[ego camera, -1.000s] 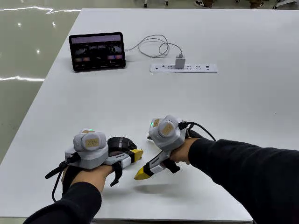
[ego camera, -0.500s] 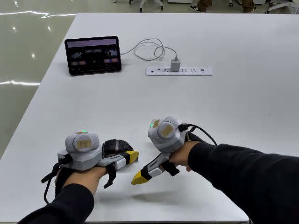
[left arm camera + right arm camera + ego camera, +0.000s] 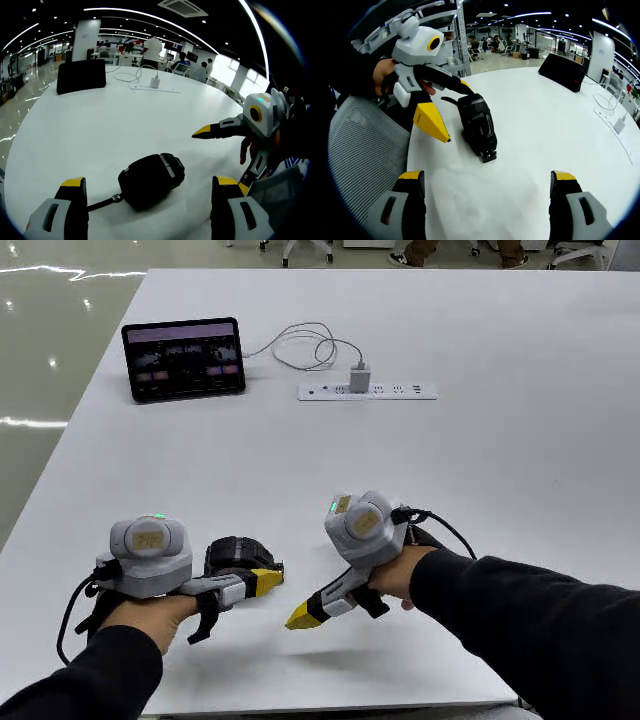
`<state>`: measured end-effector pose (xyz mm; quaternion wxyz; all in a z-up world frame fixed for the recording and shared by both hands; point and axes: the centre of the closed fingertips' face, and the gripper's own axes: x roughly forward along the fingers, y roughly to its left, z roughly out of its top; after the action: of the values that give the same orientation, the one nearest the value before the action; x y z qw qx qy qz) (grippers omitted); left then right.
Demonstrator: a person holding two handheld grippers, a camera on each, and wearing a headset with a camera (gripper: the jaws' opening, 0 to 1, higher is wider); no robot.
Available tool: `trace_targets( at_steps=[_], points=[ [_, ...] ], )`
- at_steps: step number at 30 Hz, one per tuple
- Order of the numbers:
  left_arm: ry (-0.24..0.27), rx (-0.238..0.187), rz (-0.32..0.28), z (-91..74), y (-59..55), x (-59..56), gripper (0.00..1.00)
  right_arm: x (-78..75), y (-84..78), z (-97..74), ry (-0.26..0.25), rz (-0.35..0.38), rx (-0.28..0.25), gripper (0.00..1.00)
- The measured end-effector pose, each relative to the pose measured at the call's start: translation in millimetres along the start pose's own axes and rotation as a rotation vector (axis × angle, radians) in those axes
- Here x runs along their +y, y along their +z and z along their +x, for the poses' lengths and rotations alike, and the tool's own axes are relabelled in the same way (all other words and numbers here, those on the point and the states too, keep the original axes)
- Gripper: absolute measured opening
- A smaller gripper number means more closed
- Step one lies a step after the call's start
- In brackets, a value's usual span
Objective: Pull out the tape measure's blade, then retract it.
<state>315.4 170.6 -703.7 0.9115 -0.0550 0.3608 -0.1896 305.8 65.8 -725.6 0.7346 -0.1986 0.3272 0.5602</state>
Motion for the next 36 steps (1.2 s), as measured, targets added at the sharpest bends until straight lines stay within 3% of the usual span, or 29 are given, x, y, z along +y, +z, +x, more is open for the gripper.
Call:
trace_targets(
  at_steps=[3,5,9,13,19,23,28,31,33,36],
  points=[
    [0.005,-0.007,0.035,-4.4,1.0,4.3,1.00,-5.4,-3.2,-7.7,-0.028,0.026,-0.017,1.00],
    [-0.010,-0.014,0.045,-7.2,2.1,4.1,1.00,-9.4,-2.0,-13.7,-0.051,0.038,-0.047,1.00],
    [-0.045,-0.039,0.072,-11.7,7.7,2.5,1.00,-15.5,-7.3,-24.4,-0.082,0.083,-0.055,1.00],
    [-0.053,-0.021,0.123,-12.4,6.7,5.2,1.00,-20.1,-13.0,-33.9,-0.109,0.118,-0.063,1.00],
    [-0.110,-0.003,0.141,-16.1,1.9,-3.6,1.00,-23.7,-25.6,-51.5,-0.147,0.175,-0.090,1.00],
    [-0.127,0.019,0.145,-18.3,-3.4,-5.3,1.00,-25.8,-37.0,-62.7,-0.165,0.201,-0.095,1.00],
    [-0.145,0.005,0.158,-23.5,-3.2,-5.2,1.00,-31.0,-48.5,-79.3,-0.192,0.231,-0.104,1.00],
    [-0.126,0.014,0.140,-23.8,-5.1,1.7,1.00,-34.1,-56.8,-86.3,-0.206,0.237,-0.098,1.00],
    [-0.148,-0.007,0.109,-26.2,-3.6,1.3,1.00,-36.3,-61.6,-91.9,-0.216,0.247,-0.100,1.00],
    [-0.148,-0.010,0.109,-29.5,-4.0,4.2,1.00,-38.7,-66.9,-99.2,-0.228,0.262,-0.107,1.00]
  ],
)
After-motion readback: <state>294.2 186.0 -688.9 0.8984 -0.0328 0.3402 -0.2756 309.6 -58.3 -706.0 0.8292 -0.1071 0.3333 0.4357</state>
